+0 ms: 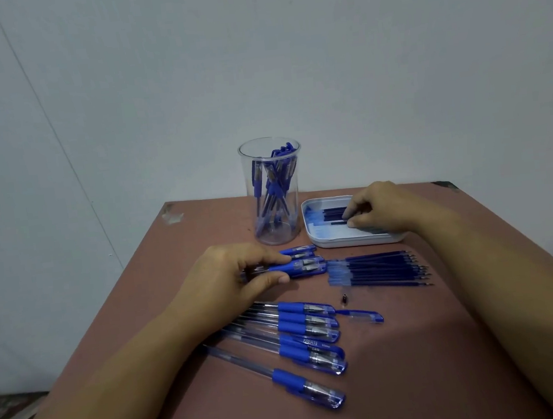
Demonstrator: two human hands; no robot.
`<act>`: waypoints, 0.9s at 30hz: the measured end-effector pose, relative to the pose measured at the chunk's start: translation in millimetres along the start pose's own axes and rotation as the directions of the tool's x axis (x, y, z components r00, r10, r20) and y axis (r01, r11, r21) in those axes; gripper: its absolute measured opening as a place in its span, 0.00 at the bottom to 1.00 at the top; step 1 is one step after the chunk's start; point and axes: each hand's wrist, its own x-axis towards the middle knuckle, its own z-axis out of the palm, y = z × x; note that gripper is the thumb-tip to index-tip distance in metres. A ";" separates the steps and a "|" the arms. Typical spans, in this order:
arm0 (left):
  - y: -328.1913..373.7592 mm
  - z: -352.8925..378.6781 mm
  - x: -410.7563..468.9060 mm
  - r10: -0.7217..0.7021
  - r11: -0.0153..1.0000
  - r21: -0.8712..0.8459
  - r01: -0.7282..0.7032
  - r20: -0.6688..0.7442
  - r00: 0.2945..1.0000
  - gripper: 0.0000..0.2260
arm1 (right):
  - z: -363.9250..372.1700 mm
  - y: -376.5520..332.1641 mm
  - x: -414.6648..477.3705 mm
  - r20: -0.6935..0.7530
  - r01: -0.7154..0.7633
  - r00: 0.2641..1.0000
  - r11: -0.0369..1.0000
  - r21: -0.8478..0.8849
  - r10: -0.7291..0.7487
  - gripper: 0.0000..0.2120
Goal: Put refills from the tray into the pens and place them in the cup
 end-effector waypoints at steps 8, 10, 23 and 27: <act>2.6 -0.2 -0.3 0.001 1.000 -0.013 -0.001 -0.007 1.000 0.14 | -4.9 -7.2 -6.5 0.057 0.023 0.998 0.995 -0.100 -0.017 0.03; 2.9 -0.6 -0.5 0.004 1.000 -0.017 -0.005 -0.015 1.000 0.14 | -12.5 -11.2 -14.4 0.004 0.038 0.999 0.997 -0.067 -0.038 0.03; 11.8 0.7 -1.1 -0.001 0.998 -0.067 0.000 -0.026 1.000 0.14 | 10.8 -37.1 -118.9 -0.152 0.213 0.974 0.905 0.369 -0.168 0.08; 10.8 0.4 -0.7 -0.011 0.997 -0.082 0.009 -0.027 1.000 0.13 | 17.2 -36.1 -117.3 -0.181 0.235 0.968 0.888 0.395 -0.175 0.08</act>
